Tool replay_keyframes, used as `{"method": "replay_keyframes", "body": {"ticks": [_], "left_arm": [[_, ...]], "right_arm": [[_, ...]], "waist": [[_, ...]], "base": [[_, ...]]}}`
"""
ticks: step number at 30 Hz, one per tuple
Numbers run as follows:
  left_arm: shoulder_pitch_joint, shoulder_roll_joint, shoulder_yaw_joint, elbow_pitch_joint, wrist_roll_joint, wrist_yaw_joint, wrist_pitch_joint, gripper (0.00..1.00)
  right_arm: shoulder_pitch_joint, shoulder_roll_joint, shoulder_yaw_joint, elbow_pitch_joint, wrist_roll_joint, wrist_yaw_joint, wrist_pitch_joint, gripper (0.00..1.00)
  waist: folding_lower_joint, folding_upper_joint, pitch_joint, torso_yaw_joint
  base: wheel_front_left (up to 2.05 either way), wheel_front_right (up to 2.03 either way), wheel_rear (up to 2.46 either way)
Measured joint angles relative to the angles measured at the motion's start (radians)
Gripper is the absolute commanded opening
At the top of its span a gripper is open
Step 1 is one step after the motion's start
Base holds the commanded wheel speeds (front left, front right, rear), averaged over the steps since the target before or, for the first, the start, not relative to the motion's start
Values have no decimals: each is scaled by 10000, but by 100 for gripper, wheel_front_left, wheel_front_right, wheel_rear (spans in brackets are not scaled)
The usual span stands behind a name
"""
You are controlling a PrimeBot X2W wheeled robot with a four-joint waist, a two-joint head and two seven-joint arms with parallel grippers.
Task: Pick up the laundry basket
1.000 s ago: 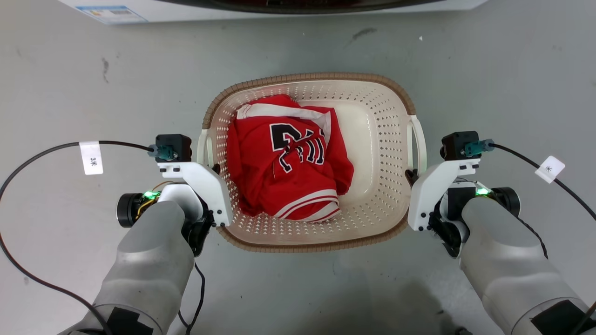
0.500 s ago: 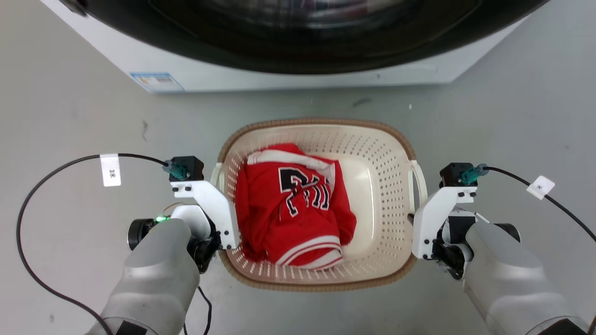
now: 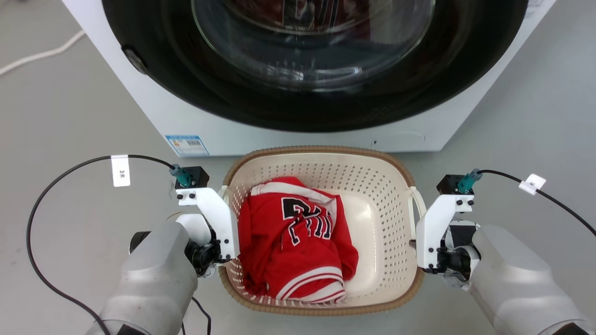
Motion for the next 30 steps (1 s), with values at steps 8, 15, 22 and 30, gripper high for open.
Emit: {"method": "replay_keyframes", "body": {"ticks": [8,15,22,30], "left_arm": [[224,77,-349,36,-445,0,838,0],[434,21,-598,113,-752,0,1384,0],[752,-61,-846,171,-1011,2,1802,0],[1002,-96,-1080,205,-1158,2,1791,0]], "right_arm": [[220,-52,295,-63,485,-2,1068,0],[360,-146,512,-13,731,-2,1622,0],[644,-180,729,92,905,-2,2006,0],[864,-182,907,140,1024,-2,2017,0]], "waist": [[-1,0,-977,71],[-1,0,-1610,159],[0,0,-2105,253],[0,0,-2463,283]], "base": [[0,0,0],[0,0,0],[0,0,0],[0,0,0]]}}
